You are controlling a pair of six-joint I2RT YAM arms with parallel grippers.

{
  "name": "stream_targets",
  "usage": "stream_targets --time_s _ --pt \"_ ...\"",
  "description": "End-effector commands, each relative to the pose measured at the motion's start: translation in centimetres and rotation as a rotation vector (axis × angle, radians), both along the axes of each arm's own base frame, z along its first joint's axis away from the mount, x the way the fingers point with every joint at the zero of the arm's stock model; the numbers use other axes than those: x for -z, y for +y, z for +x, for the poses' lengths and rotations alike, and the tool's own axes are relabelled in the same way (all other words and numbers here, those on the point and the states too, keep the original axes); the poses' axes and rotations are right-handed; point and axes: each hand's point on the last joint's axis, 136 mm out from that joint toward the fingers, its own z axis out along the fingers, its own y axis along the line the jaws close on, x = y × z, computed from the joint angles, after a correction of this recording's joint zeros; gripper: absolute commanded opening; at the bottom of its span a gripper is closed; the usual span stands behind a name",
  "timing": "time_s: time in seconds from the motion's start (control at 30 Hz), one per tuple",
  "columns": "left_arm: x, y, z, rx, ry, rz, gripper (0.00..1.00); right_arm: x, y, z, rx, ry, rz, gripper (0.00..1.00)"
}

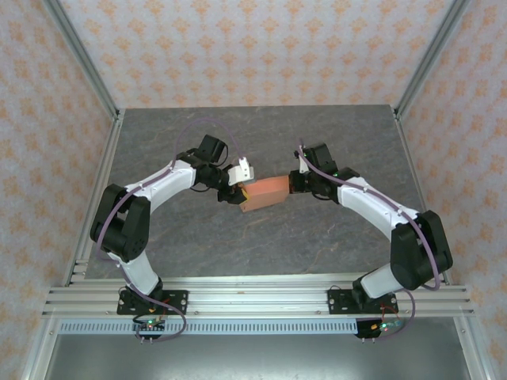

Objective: Fold the paper box

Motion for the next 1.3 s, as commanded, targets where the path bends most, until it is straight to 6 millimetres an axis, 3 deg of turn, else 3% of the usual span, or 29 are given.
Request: stream_targets --time_s 0.0,0.43,0.73,0.97,1.27 --pt "0.7 1.8 1.1 -0.083 0.01 0.09 0.43 3.3 -4.1 -2.0 0.11 0.116 -0.178 0.0" --pt "0.1 2.0 1.6 -0.119 0.006 0.09 0.58 2.0 -3.4 -1.9 0.106 0.085 -0.231 0.0" --pt "-1.9 2.8 1.4 -0.259 -0.015 0.04 0.58 0.9 -2.9 -1.6 0.105 0.07 -0.227 0.0" --pt "-5.8 3.7 0.8 -0.457 -0.058 -0.083 0.56 0.5 -2.6 -1.5 0.101 0.066 -0.229 0.0" --pt "-6.0 2.3 2.8 -0.472 -0.096 0.056 0.53 0.4 -2.5 -1.4 0.098 0.062 -0.239 0.0"
